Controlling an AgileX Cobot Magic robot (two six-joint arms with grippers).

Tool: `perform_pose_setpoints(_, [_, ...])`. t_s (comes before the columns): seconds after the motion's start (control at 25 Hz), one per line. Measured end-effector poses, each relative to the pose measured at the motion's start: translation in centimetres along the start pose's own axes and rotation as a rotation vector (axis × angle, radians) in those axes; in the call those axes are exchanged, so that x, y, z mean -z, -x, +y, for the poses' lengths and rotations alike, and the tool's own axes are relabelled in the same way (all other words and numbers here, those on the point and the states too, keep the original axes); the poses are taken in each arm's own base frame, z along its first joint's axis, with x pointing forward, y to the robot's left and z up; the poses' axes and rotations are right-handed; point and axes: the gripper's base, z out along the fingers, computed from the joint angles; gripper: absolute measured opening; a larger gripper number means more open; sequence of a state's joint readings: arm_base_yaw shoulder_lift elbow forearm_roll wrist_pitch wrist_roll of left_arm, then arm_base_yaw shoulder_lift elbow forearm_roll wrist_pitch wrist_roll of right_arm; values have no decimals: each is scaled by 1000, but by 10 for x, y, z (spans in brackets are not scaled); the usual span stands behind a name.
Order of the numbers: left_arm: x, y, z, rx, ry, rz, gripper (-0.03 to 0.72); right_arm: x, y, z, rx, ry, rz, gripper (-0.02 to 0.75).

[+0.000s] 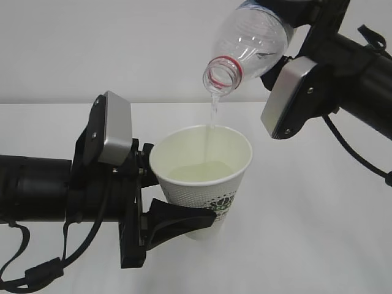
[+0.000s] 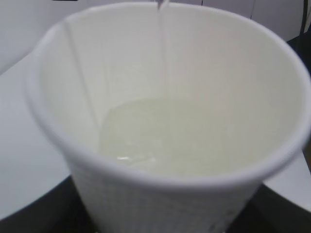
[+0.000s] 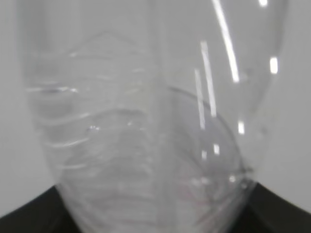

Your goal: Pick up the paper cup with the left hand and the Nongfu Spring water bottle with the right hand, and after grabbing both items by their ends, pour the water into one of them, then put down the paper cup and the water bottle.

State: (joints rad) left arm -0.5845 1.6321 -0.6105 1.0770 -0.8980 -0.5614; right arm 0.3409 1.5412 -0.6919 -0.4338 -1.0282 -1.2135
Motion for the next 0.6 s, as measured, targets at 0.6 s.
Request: perform_pose_setpoints(0.6, [0,0,0,0,0,0,491,0,0,0,0,0,0,469])
